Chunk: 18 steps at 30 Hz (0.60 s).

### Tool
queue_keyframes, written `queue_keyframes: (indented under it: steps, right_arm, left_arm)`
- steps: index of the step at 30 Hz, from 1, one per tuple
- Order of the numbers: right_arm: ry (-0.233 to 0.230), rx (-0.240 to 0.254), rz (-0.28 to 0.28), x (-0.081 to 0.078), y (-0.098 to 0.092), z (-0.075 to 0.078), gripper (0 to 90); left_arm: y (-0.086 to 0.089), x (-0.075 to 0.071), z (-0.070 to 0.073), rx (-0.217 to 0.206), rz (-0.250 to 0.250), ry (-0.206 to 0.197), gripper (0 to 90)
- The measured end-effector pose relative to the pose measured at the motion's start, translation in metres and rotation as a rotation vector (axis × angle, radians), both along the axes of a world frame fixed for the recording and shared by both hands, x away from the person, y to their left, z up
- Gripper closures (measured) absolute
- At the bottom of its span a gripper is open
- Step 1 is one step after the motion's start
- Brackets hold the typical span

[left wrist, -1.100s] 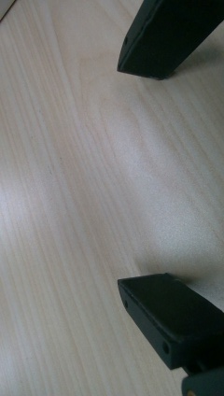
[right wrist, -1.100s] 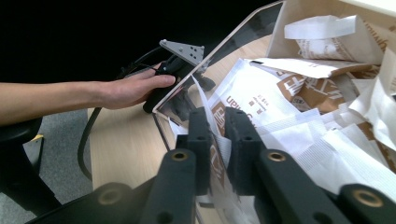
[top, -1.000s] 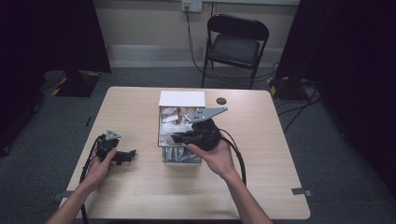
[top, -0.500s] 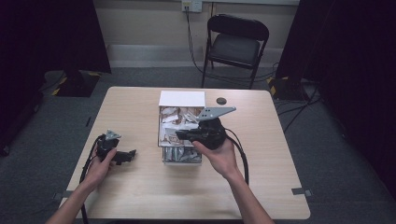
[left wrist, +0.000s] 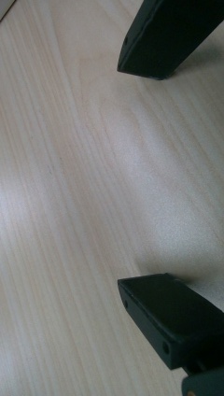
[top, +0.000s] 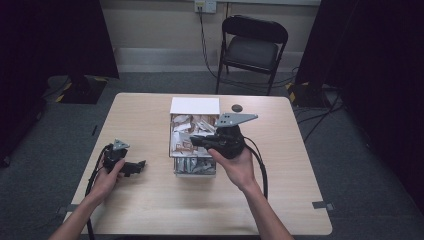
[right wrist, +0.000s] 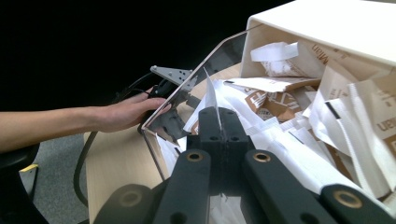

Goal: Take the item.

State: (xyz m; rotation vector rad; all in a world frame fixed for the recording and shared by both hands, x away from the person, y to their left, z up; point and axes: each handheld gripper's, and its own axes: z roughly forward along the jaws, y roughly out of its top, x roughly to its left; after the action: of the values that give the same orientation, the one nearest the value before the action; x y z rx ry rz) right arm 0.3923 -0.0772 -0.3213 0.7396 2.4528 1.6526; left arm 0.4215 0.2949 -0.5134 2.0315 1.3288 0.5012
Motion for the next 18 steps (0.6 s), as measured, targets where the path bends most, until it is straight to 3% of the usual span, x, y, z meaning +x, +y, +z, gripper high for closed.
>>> queue_keyframes:
  steps: [18]
  right_arm:
    - [-0.017, 0.038, -0.040, 0.000, -0.013, 0.009, 90.0]
  left_arm:
    - [0.000, 0.000, 0.000, 0.000, 0.000, 0.000, 0.0]
